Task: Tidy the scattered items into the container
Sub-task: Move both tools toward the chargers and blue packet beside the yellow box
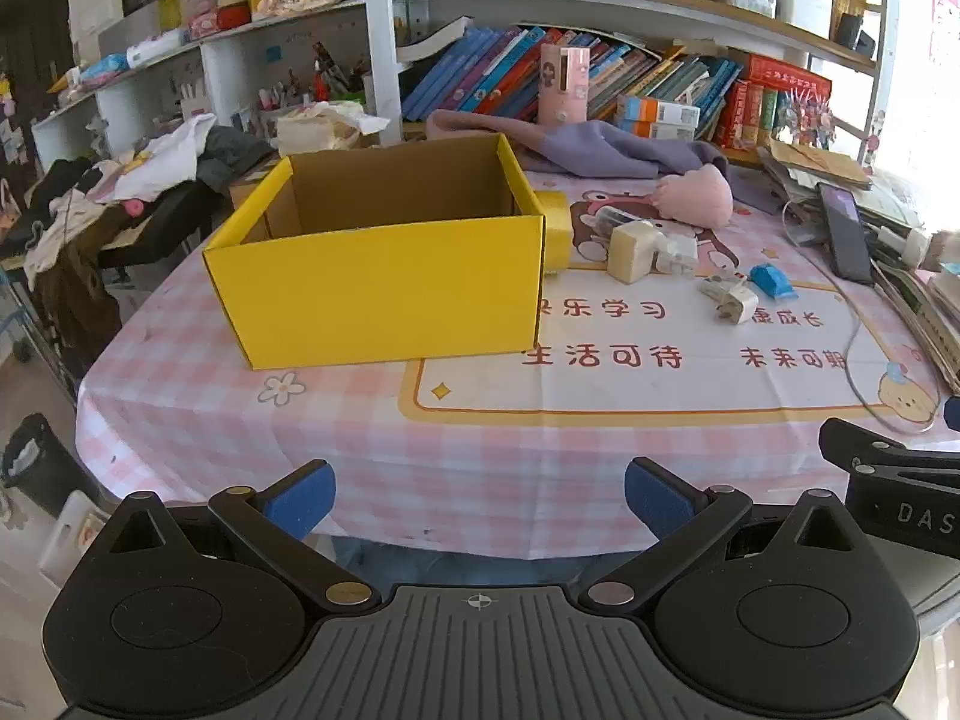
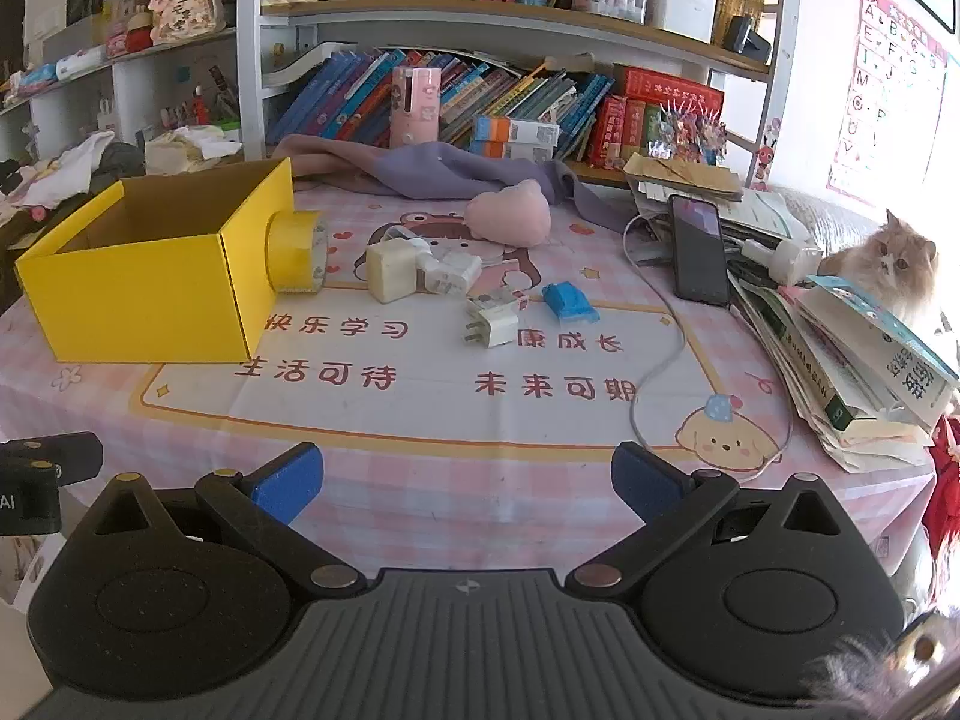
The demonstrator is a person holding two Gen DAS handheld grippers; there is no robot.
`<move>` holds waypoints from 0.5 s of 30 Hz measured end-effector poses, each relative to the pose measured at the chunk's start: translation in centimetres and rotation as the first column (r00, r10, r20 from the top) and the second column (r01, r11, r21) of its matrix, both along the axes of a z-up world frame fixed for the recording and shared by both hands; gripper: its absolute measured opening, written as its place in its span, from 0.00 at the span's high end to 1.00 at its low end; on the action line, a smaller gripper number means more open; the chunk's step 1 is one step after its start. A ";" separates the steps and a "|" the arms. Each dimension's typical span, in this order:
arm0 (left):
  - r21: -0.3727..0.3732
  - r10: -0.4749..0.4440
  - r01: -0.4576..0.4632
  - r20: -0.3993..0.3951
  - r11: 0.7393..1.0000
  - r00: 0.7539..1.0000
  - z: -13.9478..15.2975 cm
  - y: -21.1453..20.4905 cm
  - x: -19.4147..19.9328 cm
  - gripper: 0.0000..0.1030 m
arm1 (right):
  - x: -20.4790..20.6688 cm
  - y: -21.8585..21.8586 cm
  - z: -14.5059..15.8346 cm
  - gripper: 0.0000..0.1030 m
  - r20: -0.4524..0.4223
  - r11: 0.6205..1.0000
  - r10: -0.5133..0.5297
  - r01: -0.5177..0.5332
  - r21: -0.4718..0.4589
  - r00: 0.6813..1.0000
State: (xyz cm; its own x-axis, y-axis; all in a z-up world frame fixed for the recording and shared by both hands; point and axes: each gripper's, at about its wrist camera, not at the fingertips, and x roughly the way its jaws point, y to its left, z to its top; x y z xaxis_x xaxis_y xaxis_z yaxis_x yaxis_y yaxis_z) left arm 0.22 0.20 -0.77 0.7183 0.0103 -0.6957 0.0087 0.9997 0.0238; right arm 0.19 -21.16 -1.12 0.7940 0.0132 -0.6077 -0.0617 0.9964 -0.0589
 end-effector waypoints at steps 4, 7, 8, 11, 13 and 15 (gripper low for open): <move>0.003 -0.007 0.007 0.000 1.000 1.000 0.0 0.0 0.1 0.00 | 0.1 0.0 0.0 0.00 -0.001 1.000 -0.006 0.006 0.004 1.000; 0.002 -0.008 0.008 0.000 1.000 1.000 0.0 0.1 0.1 0.00 | 0.2 0.0 0.1 0.00 0.000 1.000 -0.007 0.007 0.004 1.000; 0.002 -0.008 0.008 0.000 1.000 1.000 0.0 0.0 0.2 0.00 | 0.2 0.0 0.1 0.00 0.000 1.000 -0.007 0.007 0.004 1.000; 0.002 -0.011 0.011 0.003 1.000 1.000 0.1 0.0 0.2 0.00 | 0.2 0.0 0.2 0.00 -0.001 1.000 -0.007 0.007 0.005 1.000; 0.001 -0.013 0.013 0.004 1.000 1.000 0.1 0.0 0.3 0.00 | 0.2 0.0 0.2 0.00 -0.001 1.000 -0.006 0.006 0.004 1.000; -0.001 -0.017 0.017 0.005 1.000 1.000 0.1 0.0 0.3 0.00 | 0.2 0.0 0.2 0.00 -0.001 1.000 -0.007 0.007 0.004 1.000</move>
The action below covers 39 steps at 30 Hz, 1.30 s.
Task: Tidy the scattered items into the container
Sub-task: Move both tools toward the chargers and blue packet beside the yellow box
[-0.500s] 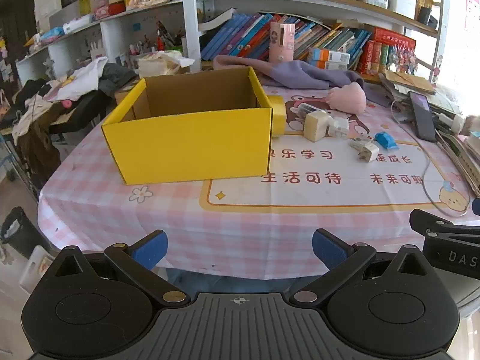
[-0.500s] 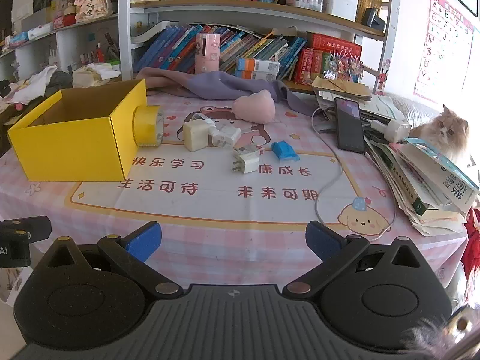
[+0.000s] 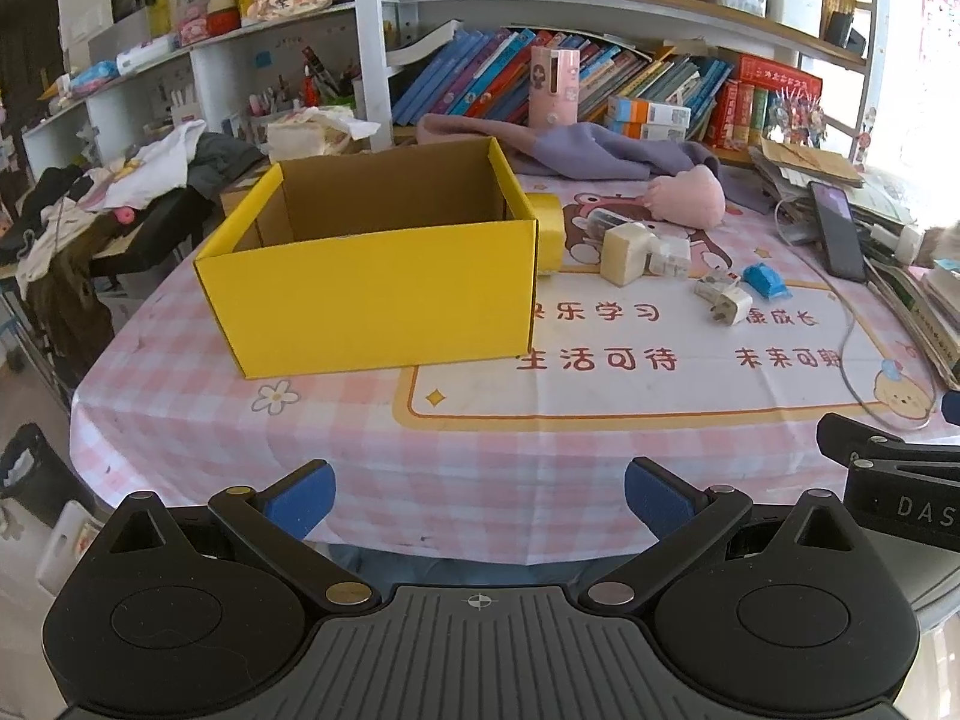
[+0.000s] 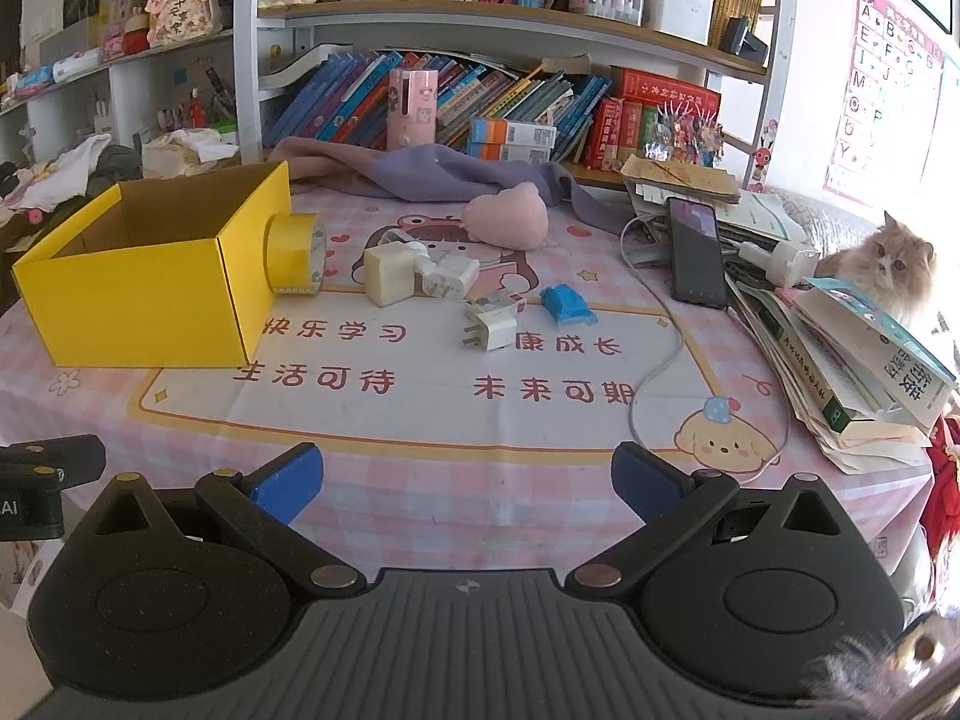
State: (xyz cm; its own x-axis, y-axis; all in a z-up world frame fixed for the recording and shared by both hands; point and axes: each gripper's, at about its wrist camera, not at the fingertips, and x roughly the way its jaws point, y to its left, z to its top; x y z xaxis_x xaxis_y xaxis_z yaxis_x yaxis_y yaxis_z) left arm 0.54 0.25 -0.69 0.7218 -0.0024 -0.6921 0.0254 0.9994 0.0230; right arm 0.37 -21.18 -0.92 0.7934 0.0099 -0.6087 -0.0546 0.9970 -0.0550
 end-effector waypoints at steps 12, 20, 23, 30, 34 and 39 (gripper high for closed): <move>0.000 -0.005 0.005 0.001 1.000 1.000 0.1 -0.1 0.1 0.00 | 0.0 -0.3 0.3 0.00 0.005 1.000 -0.015 0.015 0.004 1.000; 0.002 -0.003 0.003 -0.005 1.000 1.000 0.0 -0.1 0.2 0.00 | -0.1 -0.2 0.2 0.00 0.005 1.000 -0.013 0.013 0.003 1.000; 0.002 -0.003 0.003 -0.005 1.000 1.000 0.0 -0.1 0.2 0.00 | -0.1 -0.2 0.2 0.00 0.005 1.000 -0.014 0.014 0.003 1.000; 0.003 -0.007 0.007 -0.003 1.000 1.000 -0.1 -0.2 0.1 0.00 | -0.1 -0.2 0.2 0.00 0.006 1.000 -0.014 0.014 0.003 1.000; 0.005 -0.011 0.011 -0.001 1.000 1.000 0.0 -0.2 0.2 0.00 | -0.1 -0.1 0.2 0.00 0.008 1.000 -0.019 0.019 0.004 1.000; 0.010 -0.020 0.020 0.001 1.000 1.000 0.1 -0.2 0.3 0.00 | 0.0 -0.1 0.1 0.00 0.008 1.000 -0.021 0.021 0.005 1.000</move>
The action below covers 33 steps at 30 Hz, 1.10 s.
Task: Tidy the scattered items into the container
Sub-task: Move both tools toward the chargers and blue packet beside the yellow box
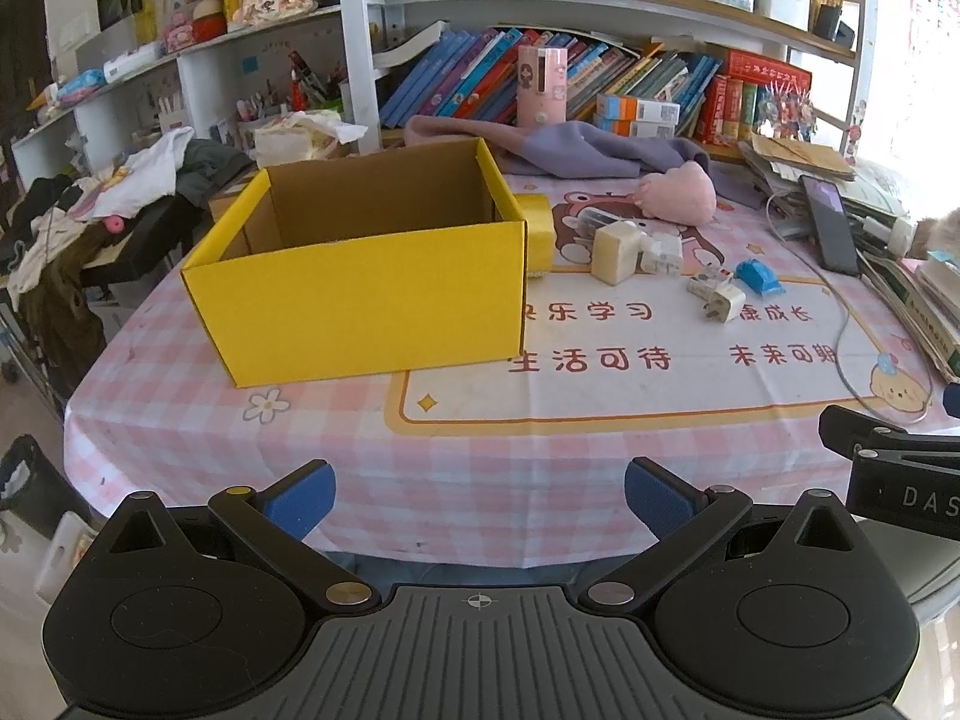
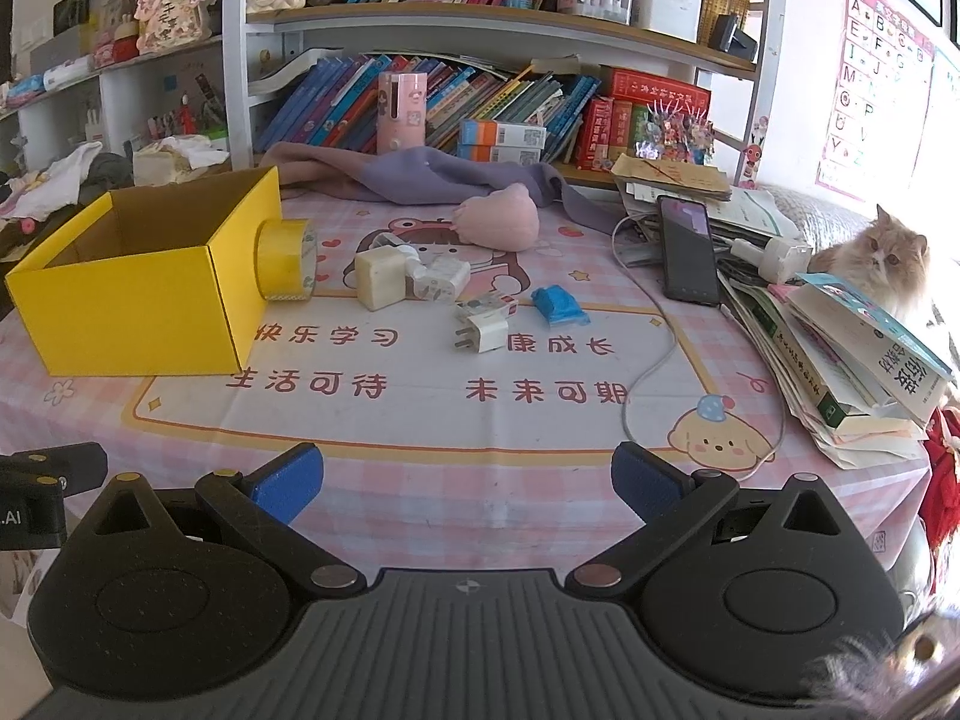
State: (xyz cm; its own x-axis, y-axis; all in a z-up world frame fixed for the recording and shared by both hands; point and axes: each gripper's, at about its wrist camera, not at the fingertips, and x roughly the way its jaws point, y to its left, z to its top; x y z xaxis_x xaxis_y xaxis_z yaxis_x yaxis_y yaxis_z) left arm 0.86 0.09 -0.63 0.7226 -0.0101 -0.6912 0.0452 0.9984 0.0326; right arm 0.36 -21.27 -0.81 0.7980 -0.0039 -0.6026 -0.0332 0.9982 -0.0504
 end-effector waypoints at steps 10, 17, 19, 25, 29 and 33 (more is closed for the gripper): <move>-0.002 -0.019 0.019 -0.003 1.000 1.000 -0.2 0.0 0.8 0.00 | 0.4 -0.1 -0.1 0.00 -0.004 1.000 -0.002 0.002 -0.003 1.000; 0.008 -0.040 0.040 0.007 0.999 0.999 -0.3 -0.6 1.4 0.00 | 1.3 -0.2 -0.2 0.00 -0.010 1.000 -0.003 0.003 0.004 1.000; 0.010 -0.043 0.043 0.010 0.999 0.999 -0.3 -0.7 1.7 0.00 | 1.6 -0.3 -0.2 0.00 -0.009 1.000 -0.001 0.001 0.006 1.000; 0.002 -0.057 0.057 0.015 0.998 0.998 -0.4 -1.1 2.6 0.00 | 3.1 -0.7 -0.5 0.00 -0.011 1.000 0.002 -0.002 0.020 1.000; -0.002 -0.071 0.071 0.027 0.998 0.997 -0.4 -1.5 3.2 0.00 | 4.0 -1.3 -0.7 0.00 -0.011 0.999 -0.005 0.006 0.035 1.000; -0.004 -0.096 0.096 0.043 0.995 0.994 -0.3 -2.2 4.1 0.00 | 5.0 -1.8 -0.8 0.00 -0.011 0.999 -0.014 0.014 0.041 1.000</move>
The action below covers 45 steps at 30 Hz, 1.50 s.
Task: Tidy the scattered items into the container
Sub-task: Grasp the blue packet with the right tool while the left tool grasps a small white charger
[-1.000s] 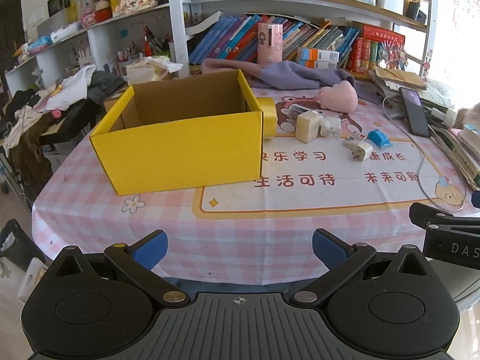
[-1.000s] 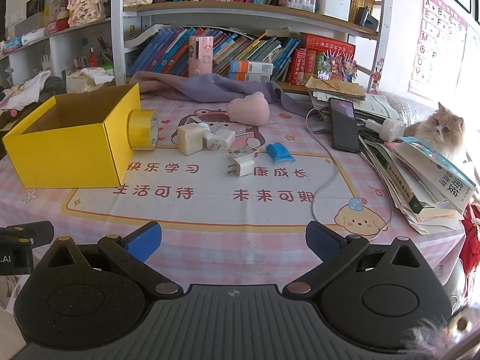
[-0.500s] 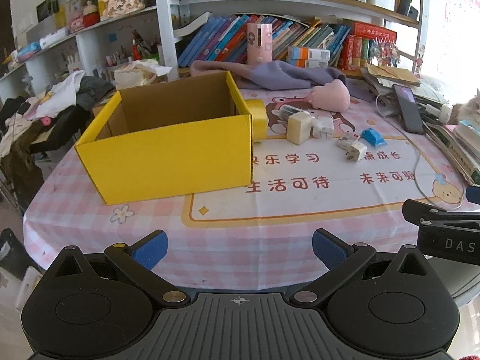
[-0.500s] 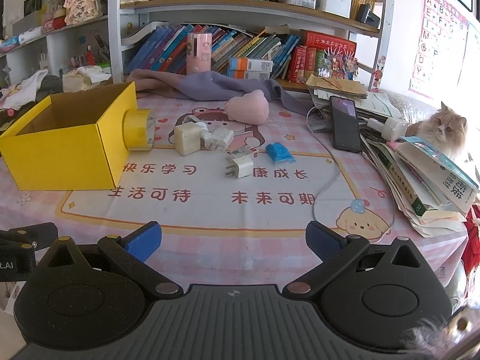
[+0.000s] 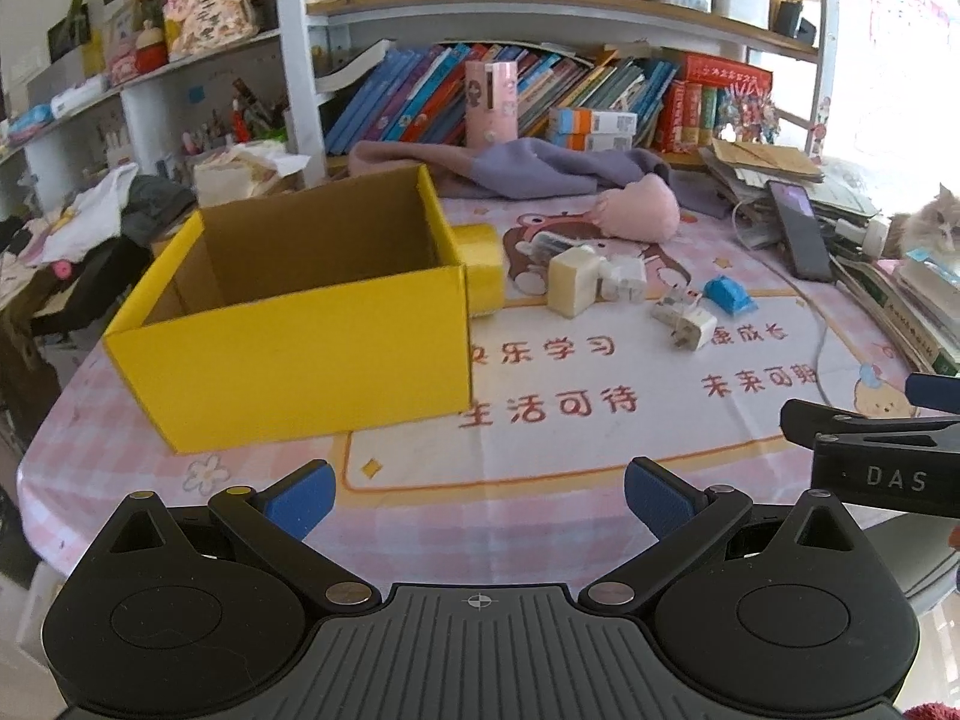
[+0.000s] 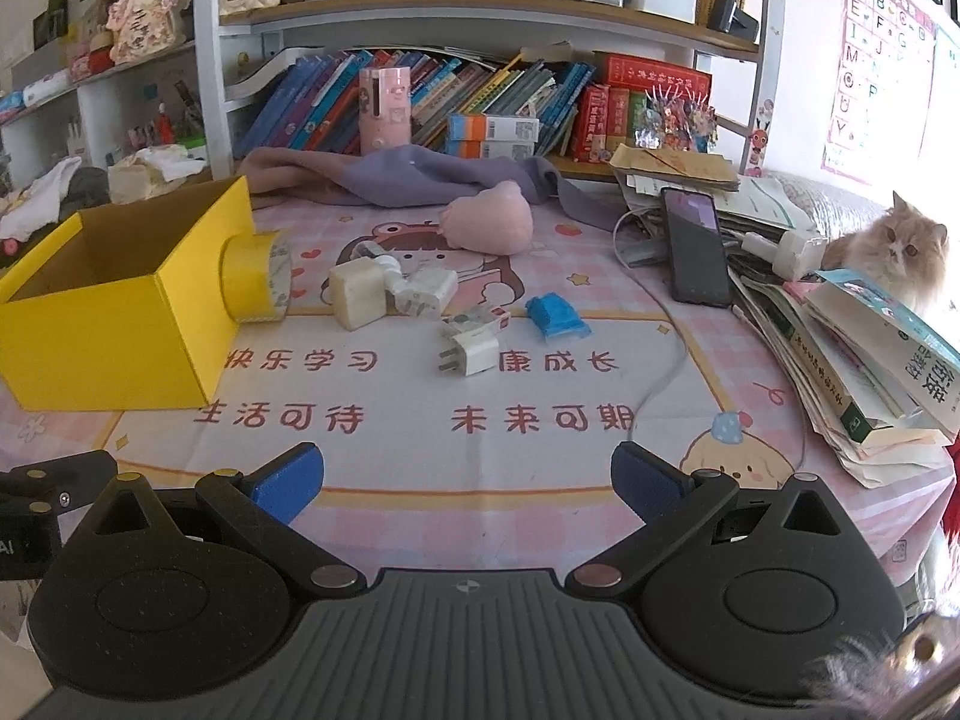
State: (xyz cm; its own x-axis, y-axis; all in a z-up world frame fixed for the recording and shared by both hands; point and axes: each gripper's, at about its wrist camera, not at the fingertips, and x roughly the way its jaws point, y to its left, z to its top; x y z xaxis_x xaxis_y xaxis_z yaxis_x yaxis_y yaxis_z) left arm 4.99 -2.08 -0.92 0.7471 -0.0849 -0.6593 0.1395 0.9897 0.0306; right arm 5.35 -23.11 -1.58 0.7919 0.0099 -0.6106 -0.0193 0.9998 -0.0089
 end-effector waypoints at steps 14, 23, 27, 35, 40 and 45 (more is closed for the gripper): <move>0.004 -0.068 0.068 -0.001 0.998 0.998 -0.3 -3.7 4.9 0.00 | 5.4 -2.7 -0.1 0.02 -0.010 1.000 0.004 -0.004 -0.009 1.000; -0.009 -0.059 0.059 -0.024 0.998 0.998 -0.4 -6.3 8.1 0.00 | 9.9 -4.5 0.1 0.02 -0.025 0.999 0.042 -0.043 -0.032 0.999; -0.010 -0.040 0.040 -0.032 0.999 0.999 -0.4 -7.5 9.7 0.00 | 11.9 -5.6 0.2 0.03 -0.018 0.998 0.055 -0.056 -0.033 0.998; -0.005 -0.033 0.033 -0.065 0.999 0.997 -1.1 -11.0 12.7 0.01 | 16.0 -8.7 -0.5 0.19 -0.062 0.995 0.099 -0.101 -0.025 0.993; 0.013 -0.059 0.061 -0.097 0.998 0.994 -2.1 -13.7 14.1 0.06 | 18.4 -10.4 -1.6 0.33 -0.117 0.988 0.153 -0.155 -0.005 0.981; 0.021 -0.113 0.116 -0.103 0.993 0.988 -2.8 -16.4 15.3 0.09 | 20.5 -11.6 -2.6 0.39 -0.137 0.976 0.217 -0.217 0.011 0.967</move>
